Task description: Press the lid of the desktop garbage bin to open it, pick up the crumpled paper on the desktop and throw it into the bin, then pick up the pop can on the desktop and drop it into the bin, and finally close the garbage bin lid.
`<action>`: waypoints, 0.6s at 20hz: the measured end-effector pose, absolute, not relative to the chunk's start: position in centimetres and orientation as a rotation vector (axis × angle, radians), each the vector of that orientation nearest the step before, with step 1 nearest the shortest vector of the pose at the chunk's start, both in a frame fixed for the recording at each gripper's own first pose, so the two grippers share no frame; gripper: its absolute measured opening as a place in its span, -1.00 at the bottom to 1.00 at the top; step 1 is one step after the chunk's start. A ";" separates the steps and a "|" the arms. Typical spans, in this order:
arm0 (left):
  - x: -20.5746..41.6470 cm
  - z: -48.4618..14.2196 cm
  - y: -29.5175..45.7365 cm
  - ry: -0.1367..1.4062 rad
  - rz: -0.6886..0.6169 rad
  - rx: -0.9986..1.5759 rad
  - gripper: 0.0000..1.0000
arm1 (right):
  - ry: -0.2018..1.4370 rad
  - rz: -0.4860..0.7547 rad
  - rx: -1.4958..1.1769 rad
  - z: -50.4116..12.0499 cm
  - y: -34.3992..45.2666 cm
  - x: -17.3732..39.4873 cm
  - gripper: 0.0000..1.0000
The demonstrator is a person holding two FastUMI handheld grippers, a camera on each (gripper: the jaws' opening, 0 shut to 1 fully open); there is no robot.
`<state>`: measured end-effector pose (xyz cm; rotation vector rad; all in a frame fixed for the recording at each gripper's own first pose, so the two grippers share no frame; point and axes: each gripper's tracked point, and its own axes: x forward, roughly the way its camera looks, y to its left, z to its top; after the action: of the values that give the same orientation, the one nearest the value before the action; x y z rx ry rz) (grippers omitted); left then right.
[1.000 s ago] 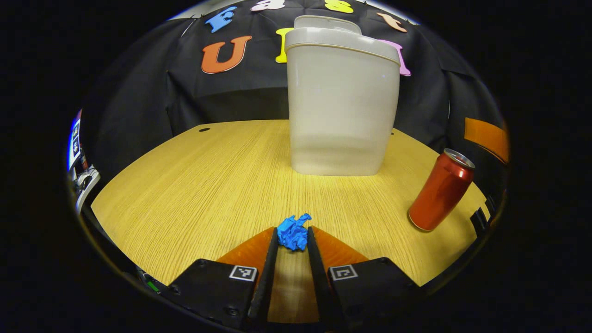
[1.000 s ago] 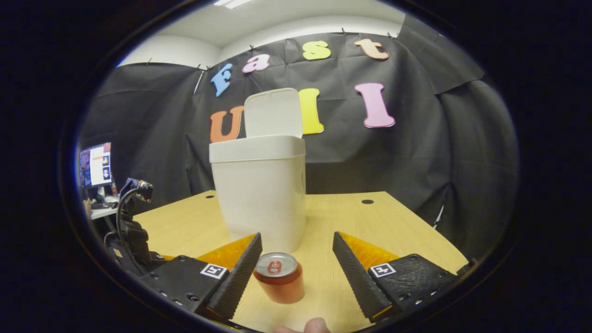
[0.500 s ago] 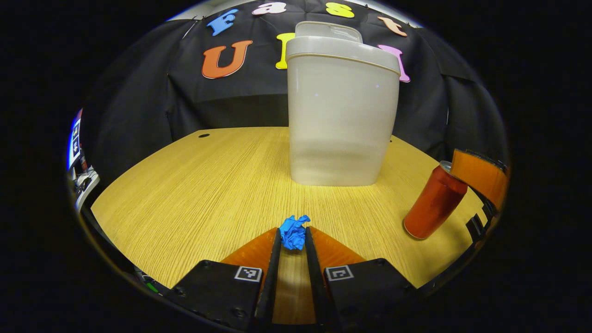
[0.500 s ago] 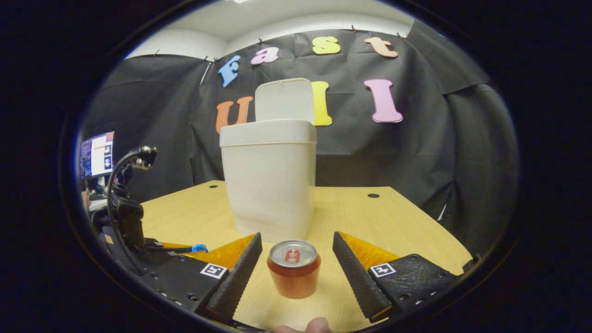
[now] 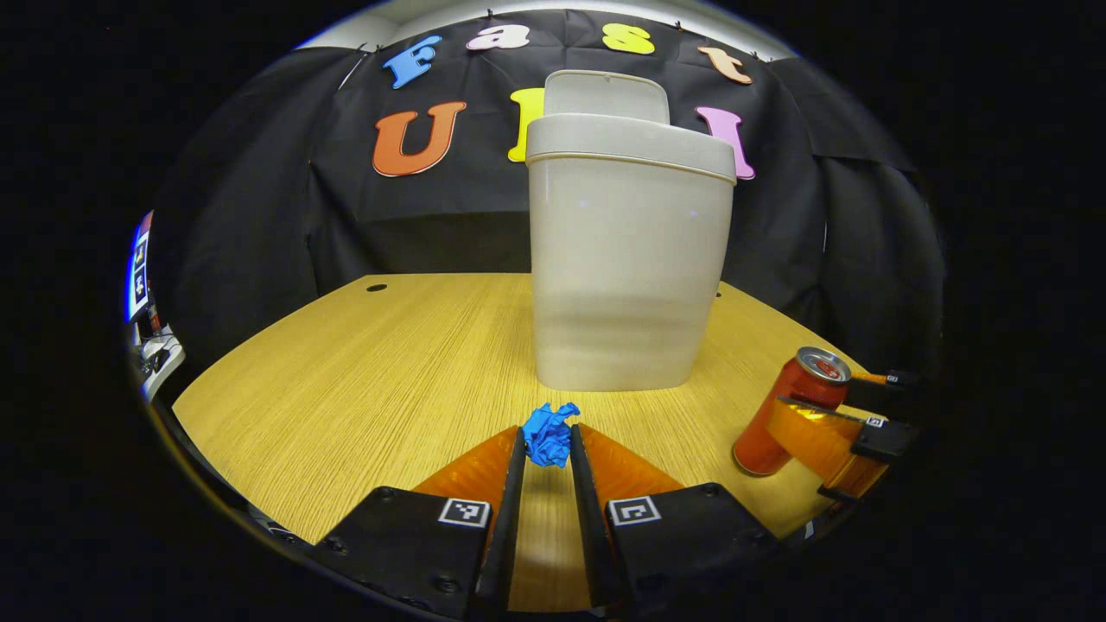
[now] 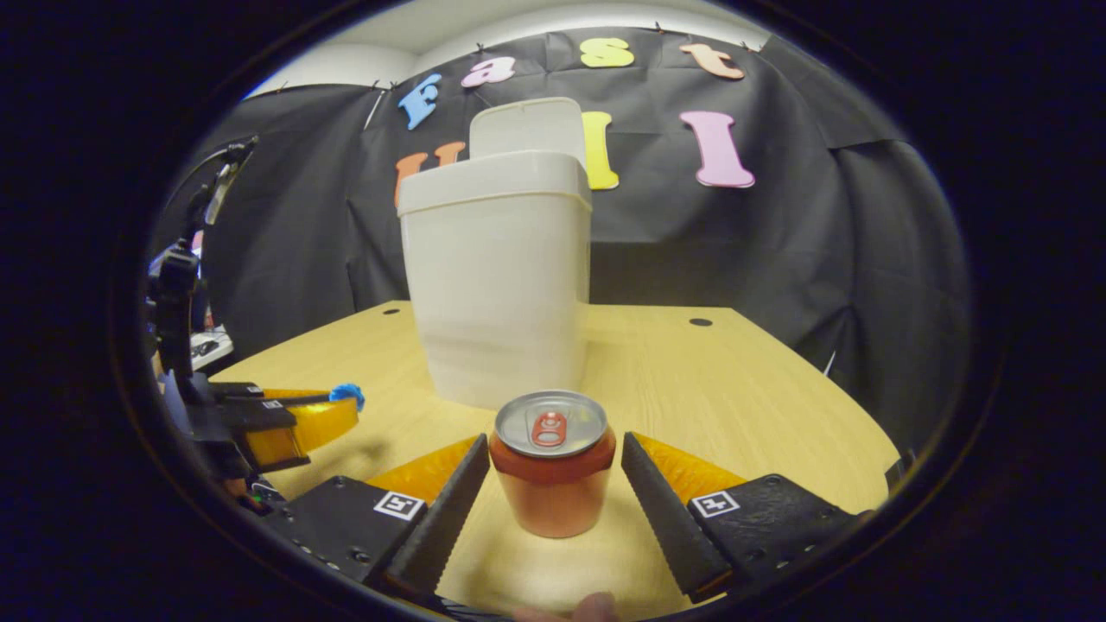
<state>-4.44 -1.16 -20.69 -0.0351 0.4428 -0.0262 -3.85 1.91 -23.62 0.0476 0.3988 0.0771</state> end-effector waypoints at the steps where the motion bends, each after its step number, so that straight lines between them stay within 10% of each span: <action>1: -4.4 -20.3 -1.1 0.435 -0.027 -0.034 -0.29 | 0.424 0.086 0.058 -24.3 2.2 -3.9 0.92; 12: -1.7 -12.6 -0.1 0.256 -0.010 -0.051 -0.29 | 0.564 0.076 0.095 -28.4 2.0 -4.1 0.86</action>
<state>-1.73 -0.15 -12.55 -0.0510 0.2558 -0.0097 -4.10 1.98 -28.38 0.0951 0.5645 0.0756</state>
